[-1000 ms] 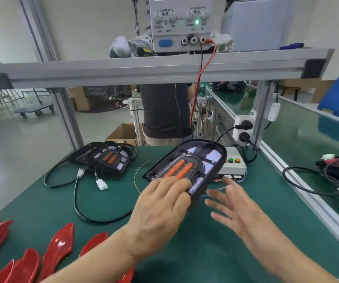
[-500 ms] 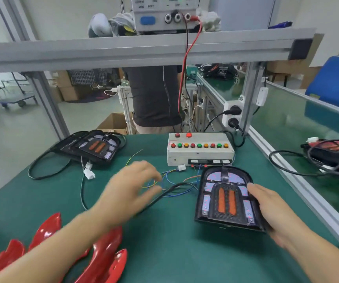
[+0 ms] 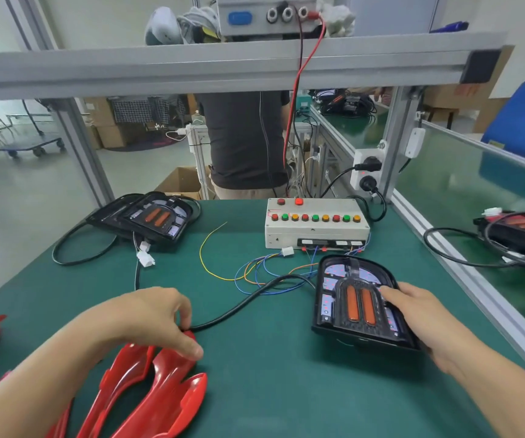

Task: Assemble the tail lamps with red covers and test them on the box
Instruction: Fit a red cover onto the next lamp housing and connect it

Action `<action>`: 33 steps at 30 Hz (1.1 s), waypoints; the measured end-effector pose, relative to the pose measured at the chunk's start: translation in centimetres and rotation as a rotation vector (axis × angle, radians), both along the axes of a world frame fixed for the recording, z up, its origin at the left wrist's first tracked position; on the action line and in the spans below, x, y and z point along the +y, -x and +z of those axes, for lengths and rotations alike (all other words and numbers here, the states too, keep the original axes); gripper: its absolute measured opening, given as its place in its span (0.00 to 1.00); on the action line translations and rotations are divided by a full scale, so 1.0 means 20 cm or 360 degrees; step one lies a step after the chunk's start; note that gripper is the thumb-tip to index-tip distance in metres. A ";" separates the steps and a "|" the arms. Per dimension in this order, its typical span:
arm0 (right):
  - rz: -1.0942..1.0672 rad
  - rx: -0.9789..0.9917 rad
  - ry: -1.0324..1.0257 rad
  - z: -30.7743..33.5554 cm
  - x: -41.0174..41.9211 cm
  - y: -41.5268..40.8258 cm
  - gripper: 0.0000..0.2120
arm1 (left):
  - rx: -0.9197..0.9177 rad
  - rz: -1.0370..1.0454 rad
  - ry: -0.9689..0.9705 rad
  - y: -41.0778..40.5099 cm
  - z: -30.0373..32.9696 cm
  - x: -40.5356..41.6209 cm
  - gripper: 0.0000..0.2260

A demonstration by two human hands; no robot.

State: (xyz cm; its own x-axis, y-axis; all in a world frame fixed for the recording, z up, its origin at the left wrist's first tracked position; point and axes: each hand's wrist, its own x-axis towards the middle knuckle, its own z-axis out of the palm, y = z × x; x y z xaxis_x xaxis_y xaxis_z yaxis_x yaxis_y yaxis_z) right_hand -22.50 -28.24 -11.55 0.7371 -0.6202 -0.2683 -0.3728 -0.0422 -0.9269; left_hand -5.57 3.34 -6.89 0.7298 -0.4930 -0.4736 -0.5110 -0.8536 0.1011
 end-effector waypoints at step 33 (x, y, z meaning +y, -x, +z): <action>0.0022 0.0088 0.1106 0.14 0.09 0.03 0.24 | 0.1330 0.0655 0.2140 0.02 0.19 -0.61 0.05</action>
State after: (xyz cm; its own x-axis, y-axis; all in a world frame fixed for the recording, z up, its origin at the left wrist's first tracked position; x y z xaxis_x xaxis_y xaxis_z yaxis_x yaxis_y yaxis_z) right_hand -23.09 -26.47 -8.77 0.7428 -0.6524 0.1502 -0.4140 -0.6240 -0.6628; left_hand -5.94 -8.84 -3.17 0.6849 -0.7014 -0.1972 0.2912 0.0154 0.9566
